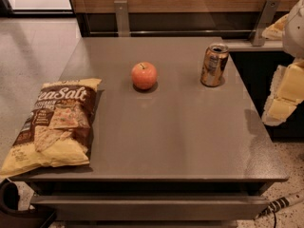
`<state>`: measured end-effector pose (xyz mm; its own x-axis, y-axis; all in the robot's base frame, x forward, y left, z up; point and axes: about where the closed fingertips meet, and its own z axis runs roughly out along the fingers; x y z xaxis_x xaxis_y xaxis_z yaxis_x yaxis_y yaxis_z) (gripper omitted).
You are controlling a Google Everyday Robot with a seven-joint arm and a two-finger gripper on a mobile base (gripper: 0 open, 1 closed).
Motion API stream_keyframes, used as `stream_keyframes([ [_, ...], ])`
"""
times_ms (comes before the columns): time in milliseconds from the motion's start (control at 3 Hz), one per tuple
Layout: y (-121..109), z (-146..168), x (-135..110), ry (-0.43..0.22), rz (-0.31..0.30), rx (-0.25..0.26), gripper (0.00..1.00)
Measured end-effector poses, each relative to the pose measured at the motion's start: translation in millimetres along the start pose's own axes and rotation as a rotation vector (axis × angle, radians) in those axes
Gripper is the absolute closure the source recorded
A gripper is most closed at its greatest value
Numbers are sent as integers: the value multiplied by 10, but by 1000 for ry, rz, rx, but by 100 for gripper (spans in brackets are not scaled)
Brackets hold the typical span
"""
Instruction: Move orange can near brown chip bag
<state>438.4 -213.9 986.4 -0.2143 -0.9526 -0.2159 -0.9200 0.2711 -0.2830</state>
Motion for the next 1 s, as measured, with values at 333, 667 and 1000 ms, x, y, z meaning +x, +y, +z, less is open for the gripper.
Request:
stream_keyframes([
  [333,0,-1,0,0,0,0,0],
  [667,-166,50,46,-53,42,36,0],
  [1000,-559,215,170,-211,158,106,0],
])
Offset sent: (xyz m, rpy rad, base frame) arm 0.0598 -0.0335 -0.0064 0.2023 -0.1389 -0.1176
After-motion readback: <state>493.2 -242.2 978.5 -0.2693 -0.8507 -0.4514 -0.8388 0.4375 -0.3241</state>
